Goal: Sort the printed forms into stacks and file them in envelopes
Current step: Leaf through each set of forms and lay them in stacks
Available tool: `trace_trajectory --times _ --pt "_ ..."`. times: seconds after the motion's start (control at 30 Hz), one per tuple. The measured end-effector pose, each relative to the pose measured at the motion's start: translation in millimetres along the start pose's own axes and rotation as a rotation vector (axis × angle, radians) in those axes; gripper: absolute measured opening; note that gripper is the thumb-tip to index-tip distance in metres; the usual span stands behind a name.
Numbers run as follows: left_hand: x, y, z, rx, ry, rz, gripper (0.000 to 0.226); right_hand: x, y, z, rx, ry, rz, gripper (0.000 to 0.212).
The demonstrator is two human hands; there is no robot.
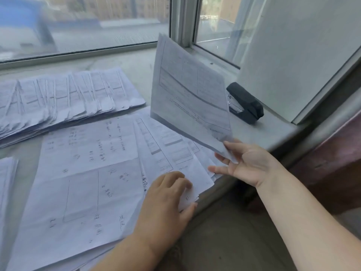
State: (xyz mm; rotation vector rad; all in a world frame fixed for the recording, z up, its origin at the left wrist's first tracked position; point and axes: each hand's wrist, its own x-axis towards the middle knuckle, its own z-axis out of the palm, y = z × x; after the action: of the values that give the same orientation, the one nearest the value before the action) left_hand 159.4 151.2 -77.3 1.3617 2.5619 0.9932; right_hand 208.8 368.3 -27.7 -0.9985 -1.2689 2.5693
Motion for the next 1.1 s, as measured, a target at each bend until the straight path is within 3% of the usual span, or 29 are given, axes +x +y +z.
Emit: trace_trajectory --times 0.23,0.43,0.5,0.57,0.6,0.7,0.87,1.1 --pt "-1 1 -2 -0.098 0.077 -0.048 0.004 -1 0 -5 0.021 -0.07 -0.017 0.028" --pt "-4 4 -6 -0.236 0.28 -0.21 0.015 -3 5 5 0.047 -0.115 0.033 0.035" --pt "-3 7 -7 -0.235 0.266 -0.194 0.026 -2 8 9 0.05 -0.143 0.051 0.039" --pt "-2 9 -5 -0.176 0.202 -0.145 0.019 0 7 12 0.042 -0.166 0.049 0.04" --pt "-2 11 -4 -0.125 0.161 -0.136 0.013 1 6 14 0.027 -0.188 0.039 0.035" --pt "1 18 -4 0.009 0.09 -0.125 0.032 2 -2 19 -0.009 -0.254 0.004 0.021" --pt "4 20 -6 -0.008 0.179 -0.095 0.034 7 -17 12 -0.061 -0.151 -0.039 0.025" --pt "4 13 -7 -0.056 0.15 -0.114 0.033 8 -17 -6 -0.062 -0.134 -0.035 0.028"
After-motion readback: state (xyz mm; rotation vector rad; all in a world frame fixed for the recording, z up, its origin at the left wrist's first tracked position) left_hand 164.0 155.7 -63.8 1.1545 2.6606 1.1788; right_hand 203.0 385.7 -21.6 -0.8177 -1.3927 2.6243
